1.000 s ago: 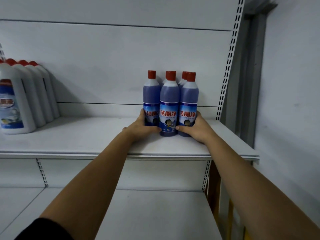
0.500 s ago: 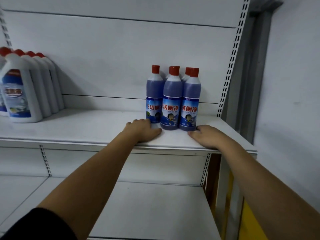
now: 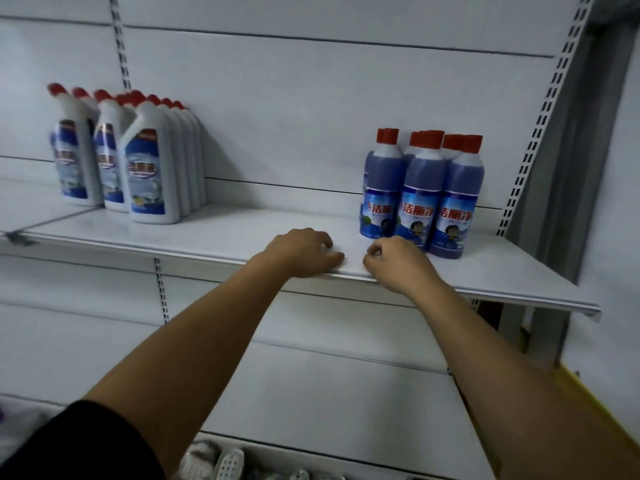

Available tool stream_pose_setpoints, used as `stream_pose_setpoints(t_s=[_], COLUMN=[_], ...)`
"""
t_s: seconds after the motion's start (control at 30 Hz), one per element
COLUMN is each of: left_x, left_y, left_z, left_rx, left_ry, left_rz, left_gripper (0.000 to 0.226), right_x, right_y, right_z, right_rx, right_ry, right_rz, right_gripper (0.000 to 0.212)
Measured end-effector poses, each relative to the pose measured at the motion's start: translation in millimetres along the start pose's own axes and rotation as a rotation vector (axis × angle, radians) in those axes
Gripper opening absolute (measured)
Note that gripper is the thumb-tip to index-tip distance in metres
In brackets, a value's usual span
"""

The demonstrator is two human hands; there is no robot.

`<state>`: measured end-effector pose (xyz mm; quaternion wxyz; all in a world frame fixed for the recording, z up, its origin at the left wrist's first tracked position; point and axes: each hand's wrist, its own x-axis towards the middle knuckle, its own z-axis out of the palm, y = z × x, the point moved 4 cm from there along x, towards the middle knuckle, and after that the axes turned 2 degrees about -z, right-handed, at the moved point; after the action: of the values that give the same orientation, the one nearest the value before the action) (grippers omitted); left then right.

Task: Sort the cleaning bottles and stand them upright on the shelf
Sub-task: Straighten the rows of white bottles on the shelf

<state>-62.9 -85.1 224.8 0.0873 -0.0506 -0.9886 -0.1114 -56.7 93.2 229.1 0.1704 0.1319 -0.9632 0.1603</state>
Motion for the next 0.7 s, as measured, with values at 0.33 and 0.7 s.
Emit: stream_pose_setpoints(t_s=[0.33,0.7], left_x=[-55.1,-64.1], left_y=[-188.0,-329.2], left_z=[-52.7,-95.3], left_rx=[0.015,-0.057], left_ry=[0.08,0.296], left_rz=[-0.069,-0.272], left_gripper=[0.054,0.081], right_x=[25.3,74.7], right_y=[-158.6,-283.7], right_z=[58.4,104.3], right_rx=[0.111,0.244], right_ry=[-0.086,-0.309], right_rz=[-0.031,-0.043], right_gripper=[0.032,0.068])
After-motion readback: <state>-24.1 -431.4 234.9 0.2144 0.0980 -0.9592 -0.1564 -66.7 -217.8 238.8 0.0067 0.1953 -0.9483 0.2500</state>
